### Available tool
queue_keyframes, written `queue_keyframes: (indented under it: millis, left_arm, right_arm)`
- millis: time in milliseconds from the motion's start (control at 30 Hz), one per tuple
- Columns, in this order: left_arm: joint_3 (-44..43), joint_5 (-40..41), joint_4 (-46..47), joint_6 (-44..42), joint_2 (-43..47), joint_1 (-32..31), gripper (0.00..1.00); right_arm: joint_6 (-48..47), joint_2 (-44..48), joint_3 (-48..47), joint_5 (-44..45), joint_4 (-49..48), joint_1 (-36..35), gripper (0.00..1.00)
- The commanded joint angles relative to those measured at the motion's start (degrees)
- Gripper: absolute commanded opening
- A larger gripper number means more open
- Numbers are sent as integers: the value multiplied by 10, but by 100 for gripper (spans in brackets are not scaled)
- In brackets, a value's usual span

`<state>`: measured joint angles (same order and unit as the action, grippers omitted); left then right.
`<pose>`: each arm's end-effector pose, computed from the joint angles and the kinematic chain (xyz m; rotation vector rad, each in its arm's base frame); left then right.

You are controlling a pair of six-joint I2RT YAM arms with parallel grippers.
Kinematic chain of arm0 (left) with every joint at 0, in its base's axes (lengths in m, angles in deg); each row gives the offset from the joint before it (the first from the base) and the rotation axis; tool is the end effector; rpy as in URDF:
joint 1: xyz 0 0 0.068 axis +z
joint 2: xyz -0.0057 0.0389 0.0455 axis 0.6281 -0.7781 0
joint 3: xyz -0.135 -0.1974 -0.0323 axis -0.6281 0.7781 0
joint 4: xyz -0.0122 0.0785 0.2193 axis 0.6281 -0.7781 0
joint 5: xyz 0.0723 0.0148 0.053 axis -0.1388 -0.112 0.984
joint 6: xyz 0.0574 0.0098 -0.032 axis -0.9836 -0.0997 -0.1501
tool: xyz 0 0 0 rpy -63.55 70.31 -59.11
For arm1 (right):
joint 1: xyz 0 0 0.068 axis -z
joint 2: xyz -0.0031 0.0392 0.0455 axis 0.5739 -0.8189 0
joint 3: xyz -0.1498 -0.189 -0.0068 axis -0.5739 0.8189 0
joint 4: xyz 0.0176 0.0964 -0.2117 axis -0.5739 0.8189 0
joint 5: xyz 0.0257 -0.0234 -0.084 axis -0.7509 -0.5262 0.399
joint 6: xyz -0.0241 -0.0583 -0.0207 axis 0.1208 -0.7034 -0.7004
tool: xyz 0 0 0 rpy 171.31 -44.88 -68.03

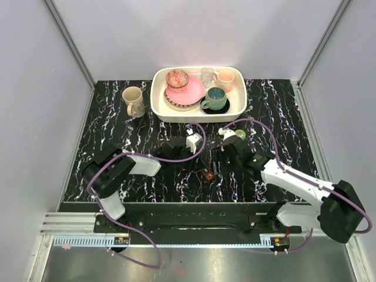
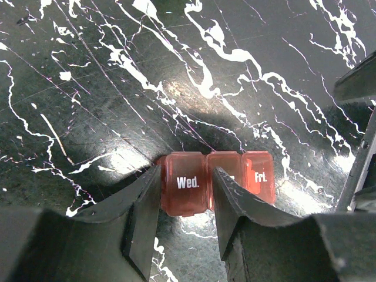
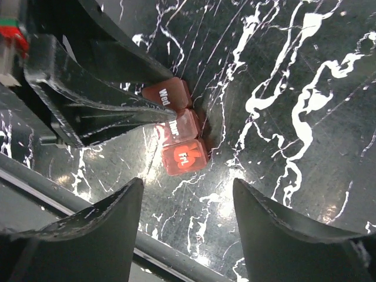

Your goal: Sort the pills into containers

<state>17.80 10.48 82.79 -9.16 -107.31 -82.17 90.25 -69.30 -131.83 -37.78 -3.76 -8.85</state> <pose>0.2177 -0.2323 0.1179 0.7974 2.1061 -0.9814 0.1729 0.1633 0.1986 -0.3700 2.4300 0.5060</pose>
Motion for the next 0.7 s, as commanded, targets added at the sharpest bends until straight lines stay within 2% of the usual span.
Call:
queue_keyframes:
  millis: [0,200,433,667]
  left_arm:
    - [5,8,-61,-17,-9,-10,42]
    - [8,9,-60,-16,-9,-10,42]
    - [7,3,-59,-16,-13,-11,42]
    - [6,-9,-66,-20,-18,-11,42]
  right_arm:
    - [-49,-38,6,-62,-17,-4,72]
    - [-42,-58,19,-40,-51,-4,82]
    - [-61,-86,15,-28,-76,-33,84]
    - [-57,-123,5,72,-84,-82,84]
